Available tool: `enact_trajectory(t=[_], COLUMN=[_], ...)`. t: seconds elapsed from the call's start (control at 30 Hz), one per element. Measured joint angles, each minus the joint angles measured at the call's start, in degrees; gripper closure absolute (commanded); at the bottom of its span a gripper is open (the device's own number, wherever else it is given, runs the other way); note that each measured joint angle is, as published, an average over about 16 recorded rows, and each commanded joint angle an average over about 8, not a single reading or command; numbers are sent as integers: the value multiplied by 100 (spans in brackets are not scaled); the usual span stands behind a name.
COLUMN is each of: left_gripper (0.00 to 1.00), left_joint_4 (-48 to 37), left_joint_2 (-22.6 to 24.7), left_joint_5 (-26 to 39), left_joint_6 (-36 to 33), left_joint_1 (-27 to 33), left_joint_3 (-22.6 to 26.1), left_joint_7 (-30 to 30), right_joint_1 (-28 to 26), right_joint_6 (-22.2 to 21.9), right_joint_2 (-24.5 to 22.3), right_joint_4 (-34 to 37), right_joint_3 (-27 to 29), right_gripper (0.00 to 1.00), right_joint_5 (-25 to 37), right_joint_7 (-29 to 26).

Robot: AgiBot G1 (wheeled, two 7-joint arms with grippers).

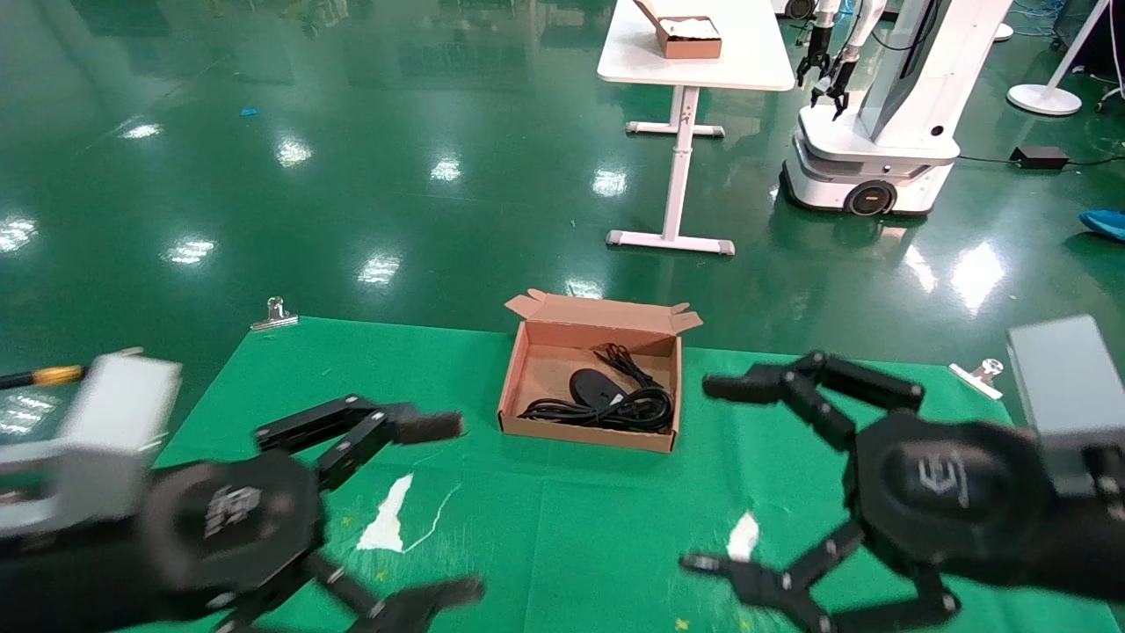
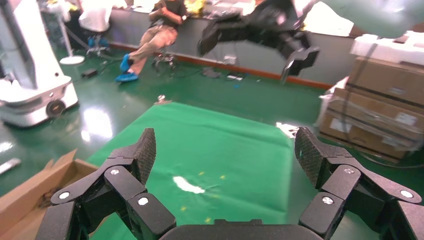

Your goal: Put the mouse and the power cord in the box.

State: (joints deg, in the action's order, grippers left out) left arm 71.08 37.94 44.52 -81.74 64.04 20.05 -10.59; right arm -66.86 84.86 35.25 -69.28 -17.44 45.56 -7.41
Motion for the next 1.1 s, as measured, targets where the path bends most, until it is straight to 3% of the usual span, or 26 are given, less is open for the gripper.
enact_trajectory(t=[0.4,1.1], left_gripper=[0,0], left_joint_4=[280,257], left_joint_2=[-331,-306], left_joint_5=[-311,-283], left_joint_6=[-463,-418], left_joint_1=[-279,-258], left_joint_3=[-468,-425], left_joint_7=[-18,-16], right_joint_1=[594,553], right_joint_6=[93,88], right_joint_2=[-26,-27], right_joint_4=[-479,-445], right_joint_3=[161,151], right_gripper=[0,0], right_joint_5=[-416,-390], right_joint_7=[-349,-338])
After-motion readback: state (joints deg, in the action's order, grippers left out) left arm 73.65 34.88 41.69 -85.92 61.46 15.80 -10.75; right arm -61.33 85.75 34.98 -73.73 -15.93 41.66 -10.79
